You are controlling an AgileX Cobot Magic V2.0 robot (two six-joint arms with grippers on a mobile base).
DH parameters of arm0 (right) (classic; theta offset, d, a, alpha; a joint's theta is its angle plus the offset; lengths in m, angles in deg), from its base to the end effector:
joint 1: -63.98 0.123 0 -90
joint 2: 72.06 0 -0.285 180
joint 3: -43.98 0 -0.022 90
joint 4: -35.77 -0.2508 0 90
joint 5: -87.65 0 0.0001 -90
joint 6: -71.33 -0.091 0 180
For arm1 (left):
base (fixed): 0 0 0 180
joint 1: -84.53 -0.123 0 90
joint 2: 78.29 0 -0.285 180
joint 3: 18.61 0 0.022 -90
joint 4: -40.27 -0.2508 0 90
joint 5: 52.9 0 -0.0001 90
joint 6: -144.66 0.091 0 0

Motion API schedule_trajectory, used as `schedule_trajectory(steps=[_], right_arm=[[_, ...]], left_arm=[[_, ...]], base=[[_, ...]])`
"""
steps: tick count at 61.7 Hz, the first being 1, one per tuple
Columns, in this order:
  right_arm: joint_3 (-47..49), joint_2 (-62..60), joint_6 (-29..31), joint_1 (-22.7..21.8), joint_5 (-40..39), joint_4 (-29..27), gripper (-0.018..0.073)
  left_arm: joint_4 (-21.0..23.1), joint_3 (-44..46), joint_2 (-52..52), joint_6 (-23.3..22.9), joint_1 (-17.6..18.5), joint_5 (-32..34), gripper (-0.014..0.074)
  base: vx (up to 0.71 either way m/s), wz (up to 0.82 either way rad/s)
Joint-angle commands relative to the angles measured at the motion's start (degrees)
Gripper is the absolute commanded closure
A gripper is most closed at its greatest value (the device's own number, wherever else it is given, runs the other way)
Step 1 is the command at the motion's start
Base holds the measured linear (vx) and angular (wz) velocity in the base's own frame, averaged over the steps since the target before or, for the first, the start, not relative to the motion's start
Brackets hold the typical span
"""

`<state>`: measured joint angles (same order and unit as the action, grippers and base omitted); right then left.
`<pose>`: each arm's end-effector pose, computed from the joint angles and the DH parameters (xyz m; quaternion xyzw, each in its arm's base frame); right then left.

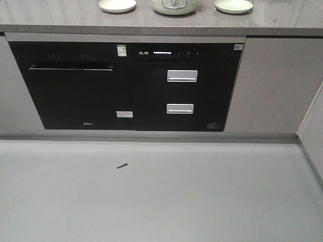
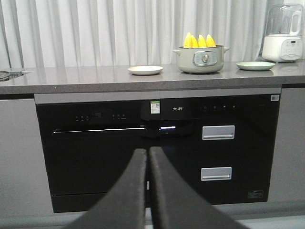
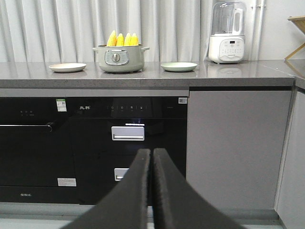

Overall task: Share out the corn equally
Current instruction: 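Continue driving toward the counter with the corn pot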

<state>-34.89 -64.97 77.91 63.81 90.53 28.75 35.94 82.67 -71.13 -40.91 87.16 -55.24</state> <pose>0.0568 0.0004 0.1996 0.0015 0.6998 0.0038 0.7143 0.0567 -0.0023 0.2012 0.0073 0.6960 -0.0232 0.7177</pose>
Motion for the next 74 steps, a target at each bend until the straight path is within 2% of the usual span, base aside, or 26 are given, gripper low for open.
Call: schedule_trajectory(steps=[1, 74], right_arm=[[-0.4, -0.06, 0.55, -0.29, -4.24, 0.43, 0.0562], [-0.4, -0.06, 0.55, -0.29, -4.29, 0.43, 0.0562]], left_arm=[[0.07, -0.84, -0.97, -0.53, 0.05, 4.39, 0.0603], [0.07, -0.84, -0.97, -0.53, 0.05, 4.39, 0.0603]], base=[[0.13, 0.05], [0.11, 0.0]])
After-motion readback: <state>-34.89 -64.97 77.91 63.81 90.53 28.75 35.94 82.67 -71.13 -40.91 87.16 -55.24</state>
